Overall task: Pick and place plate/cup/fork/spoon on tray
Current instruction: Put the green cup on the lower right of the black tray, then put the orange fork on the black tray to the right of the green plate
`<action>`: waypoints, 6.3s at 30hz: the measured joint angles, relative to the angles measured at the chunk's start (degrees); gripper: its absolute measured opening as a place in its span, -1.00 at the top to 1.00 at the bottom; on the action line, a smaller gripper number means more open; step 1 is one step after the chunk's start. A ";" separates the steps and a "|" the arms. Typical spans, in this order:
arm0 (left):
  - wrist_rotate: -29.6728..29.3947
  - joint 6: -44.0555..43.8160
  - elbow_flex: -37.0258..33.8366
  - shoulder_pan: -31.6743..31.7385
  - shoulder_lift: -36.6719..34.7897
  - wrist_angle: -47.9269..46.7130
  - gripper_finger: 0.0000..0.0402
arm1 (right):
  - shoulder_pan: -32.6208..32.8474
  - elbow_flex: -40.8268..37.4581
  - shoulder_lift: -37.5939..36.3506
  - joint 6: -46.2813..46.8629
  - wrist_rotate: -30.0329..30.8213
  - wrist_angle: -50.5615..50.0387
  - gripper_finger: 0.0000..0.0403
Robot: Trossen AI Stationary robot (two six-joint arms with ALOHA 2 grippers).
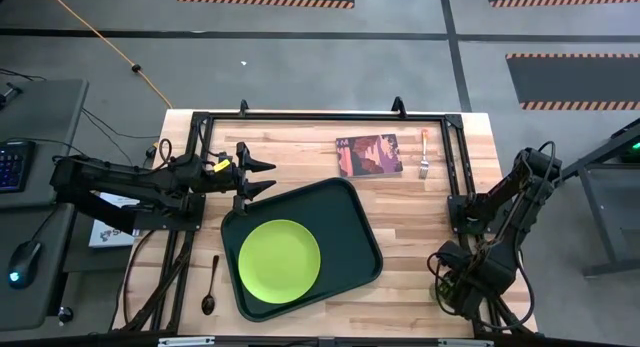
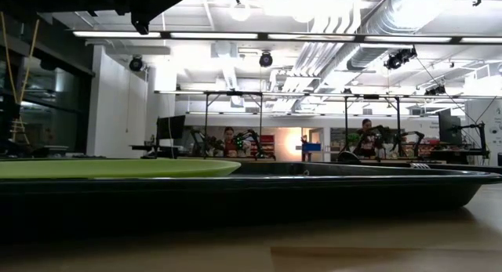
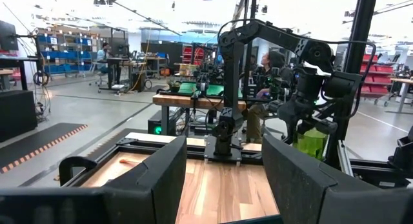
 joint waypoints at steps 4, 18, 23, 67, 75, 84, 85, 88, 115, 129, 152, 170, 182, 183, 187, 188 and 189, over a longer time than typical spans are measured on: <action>0.00 0.01 0.00 0.00 -0.01 0.00 0.04 | -0.01 0.26 -1.02 -1.45 -0.02 0.27 0.96; -0.01 0.00 0.00 0.00 0.01 0.04 0.04 | -4.60 11.60 -8.50 -6.55 20.46 -2.47 0.99; -0.01 -0.39 0.00 0.00 -0.01 0.07 0.04 | -14.64 16.56 -4.85 -23.67 24.28 -0.56 0.99; 0.01 -3.39 0.00 0.00 0.02 -0.04 0.04 | -39.12 20.61 16.87 -56.53 5.00 9.84 0.96; 0.01 -3.43 0.00 -0.01 0.02 -0.02 0.04 | -39.12 20.61 16.87 -58.03 5.18 11.27 0.86; 0.01 -3.43 0.00 -0.02 0.02 -0.04 0.04 | -39.12 20.61 16.87 -58.53 5.16 11.32 0.72; 0.01 -3.43 0.00 -0.02 0.02 -0.03 0.04 | -39.12 20.61 16.87 -59.00 5.26 11.32 0.69; 0.01 -3.43 0.00 -0.02 0.02 -0.04 0.04 | -39.12 20.61 16.87 -59.95 6.83 11.32 0.57; 0.01 -3.43 0.02 -0.02 0.02 -0.87 0.04 | -39.58 39.26 16.57 -74.63 16.81 -2.64 0.08; -0.01 -3.48 0.04 -0.02 0.02 -1.15 0.04 | -35.57 32.97 5.39 -59.14 44.76 -11.88 0.08; -0.01 -1.99 0.04 0.00 0.02 0.17 0.04 | -78.99 -28.04 -28.32 -48.70 46.57 25.85 0.08; -0.01 -2.02 0.04 0.00 0.02 -0.01 0.04 | -94.63 -43.02 -17.96 -53.89 38.17 53.57 0.08; -0.01 -2.03 0.04 0.00 0.02 -0.02 0.04 | -94.57 -43.10 -7.08 -53.88 39.18 59.83 0.08; -0.01 -2.03 0.04 0.00 0.02 -0.02 0.04 | -94.55 -43.06 -6.48 -53.62 39.55 59.95 0.09; -0.01 -2.05 0.04 0.00 0.02 -0.02 0.04 | -94.55 -42.99 -5.27 -53.45 40.50 60.21 0.24; -0.01 -2.05 0.04 0.00 0.02 -0.02 0.04 | -94.55 -42.99 -5.27 -53.46 40.74 60.28 0.30; -0.01 -2.05 0.04 0.00 0.02 -0.02 0.04 | -94.55 -42.99 -5.27 -53.44 40.88 60.32 0.36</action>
